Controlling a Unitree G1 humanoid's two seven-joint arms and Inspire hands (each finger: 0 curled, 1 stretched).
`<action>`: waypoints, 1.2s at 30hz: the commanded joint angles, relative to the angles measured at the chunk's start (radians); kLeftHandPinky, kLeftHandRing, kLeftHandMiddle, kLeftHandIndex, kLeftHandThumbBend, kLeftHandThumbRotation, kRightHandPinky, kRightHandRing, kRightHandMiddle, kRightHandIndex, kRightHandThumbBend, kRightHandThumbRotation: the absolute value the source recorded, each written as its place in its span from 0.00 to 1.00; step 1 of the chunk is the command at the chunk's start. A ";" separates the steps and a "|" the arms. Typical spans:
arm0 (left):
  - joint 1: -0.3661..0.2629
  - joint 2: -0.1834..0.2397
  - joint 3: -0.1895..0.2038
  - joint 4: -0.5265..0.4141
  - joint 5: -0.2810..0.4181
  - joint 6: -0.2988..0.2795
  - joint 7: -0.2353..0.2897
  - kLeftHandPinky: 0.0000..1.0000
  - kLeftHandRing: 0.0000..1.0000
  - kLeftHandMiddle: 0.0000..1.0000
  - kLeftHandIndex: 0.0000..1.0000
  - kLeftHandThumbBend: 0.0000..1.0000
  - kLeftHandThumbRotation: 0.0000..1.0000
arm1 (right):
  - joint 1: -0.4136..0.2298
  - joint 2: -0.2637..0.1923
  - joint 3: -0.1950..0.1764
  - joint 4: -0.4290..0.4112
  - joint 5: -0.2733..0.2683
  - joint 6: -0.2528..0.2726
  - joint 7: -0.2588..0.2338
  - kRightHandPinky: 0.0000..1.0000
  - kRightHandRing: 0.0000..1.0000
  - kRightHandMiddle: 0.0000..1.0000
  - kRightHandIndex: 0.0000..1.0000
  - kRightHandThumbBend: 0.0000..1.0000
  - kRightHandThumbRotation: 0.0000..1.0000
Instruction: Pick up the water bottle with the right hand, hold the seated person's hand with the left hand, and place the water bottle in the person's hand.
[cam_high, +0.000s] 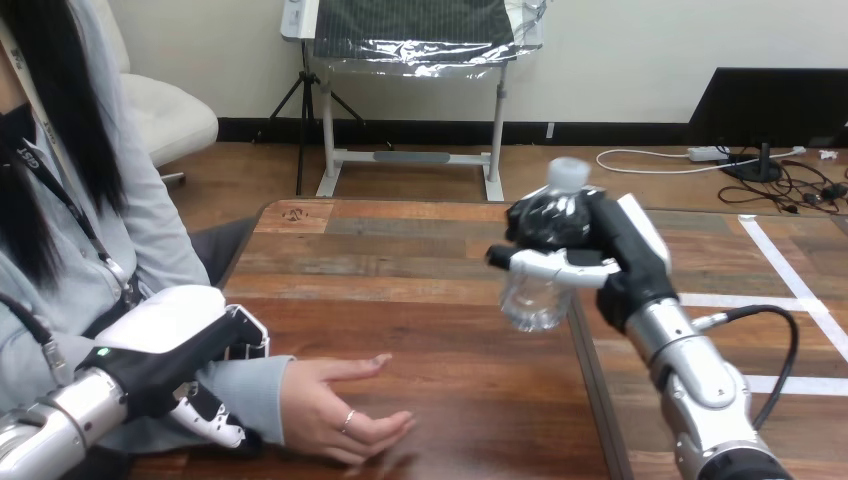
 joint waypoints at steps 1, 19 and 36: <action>-0.109 0.013 0.027 -0.080 -0.040 -0.017 0.006 0.19 0.24 0.31 0.30 0.86 0.00 | -0.114 0.021 0.005 -0.009 -0.006 -0.007 -0.022 0.33 0.39 0.47 0.46 0.80 0.00; -0.177 -0.009 0.016 -0.110 -0.036 0.021 -0.048 0.19 0.24 0.30 0.28 0.84 0.00 | -0.104 0.067 0.030 0.000 -0.045 0.005 -0.048 0.32 0.38 0.46 0.46 0.84 0.00; -0.237 -0.038 -0.003 -0.099 -0.030 0.032 -0.068 0.19 0.24 0.30 0.28 0.84 0.00 | -0.084 0.104 0.055 -0.013 -0.071 -0.017 -0.051 0.31 0.36 0.45 0.46 0.84 0.00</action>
